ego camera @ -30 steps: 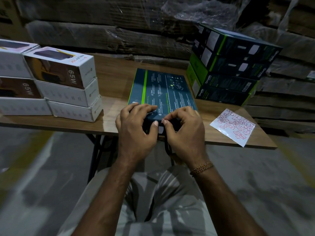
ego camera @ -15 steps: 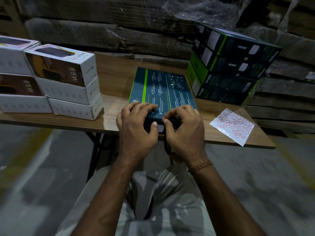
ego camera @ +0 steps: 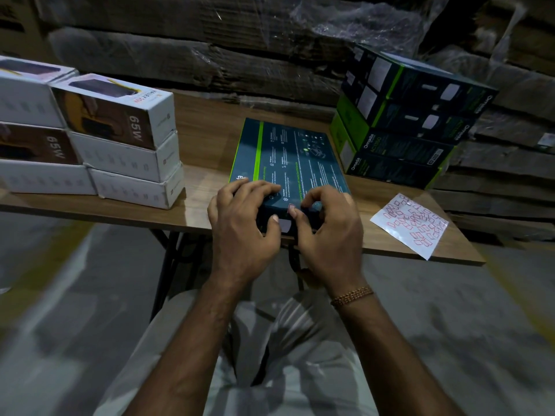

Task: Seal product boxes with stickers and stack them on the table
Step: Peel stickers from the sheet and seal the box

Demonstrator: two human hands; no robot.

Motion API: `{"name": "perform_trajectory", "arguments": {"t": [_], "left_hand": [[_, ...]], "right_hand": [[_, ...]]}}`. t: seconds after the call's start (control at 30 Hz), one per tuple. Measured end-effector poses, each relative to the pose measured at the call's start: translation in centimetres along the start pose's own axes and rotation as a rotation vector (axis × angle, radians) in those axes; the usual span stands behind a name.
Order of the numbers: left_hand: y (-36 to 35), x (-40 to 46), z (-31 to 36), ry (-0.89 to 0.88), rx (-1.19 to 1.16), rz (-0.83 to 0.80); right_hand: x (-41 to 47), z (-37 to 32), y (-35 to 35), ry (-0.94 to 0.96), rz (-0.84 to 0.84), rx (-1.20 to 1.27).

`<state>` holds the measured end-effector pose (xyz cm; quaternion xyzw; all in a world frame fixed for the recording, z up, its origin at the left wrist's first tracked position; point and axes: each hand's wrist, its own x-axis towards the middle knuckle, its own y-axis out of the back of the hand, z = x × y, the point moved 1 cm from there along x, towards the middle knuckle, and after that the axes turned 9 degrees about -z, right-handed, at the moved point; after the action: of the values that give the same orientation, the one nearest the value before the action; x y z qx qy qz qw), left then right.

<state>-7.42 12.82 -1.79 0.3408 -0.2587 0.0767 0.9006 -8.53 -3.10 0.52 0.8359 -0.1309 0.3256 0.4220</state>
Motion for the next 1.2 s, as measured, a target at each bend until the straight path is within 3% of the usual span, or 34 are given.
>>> {"name": "perform_trajectory", "arguments": {"t": [0.27,0.73,1.2], "left_hand": [[-0.1,-0.1,-0.1,-0.017,0.000,0.010],[-0.3,-0.3,-0.2,-0.029,0.020,0.013],[-0.1,-0.6,-1.6,-0.147,0.102,-0.002]], "right_hand": [[-0.4,0.8,-0.3,0.101,-0.005,-0.082],[0.1,0.7,-0.2,0.085,-0.047,-0.130],[-1.4,-0.1,-0.3,0.076,-0.038,-0.107]]}}
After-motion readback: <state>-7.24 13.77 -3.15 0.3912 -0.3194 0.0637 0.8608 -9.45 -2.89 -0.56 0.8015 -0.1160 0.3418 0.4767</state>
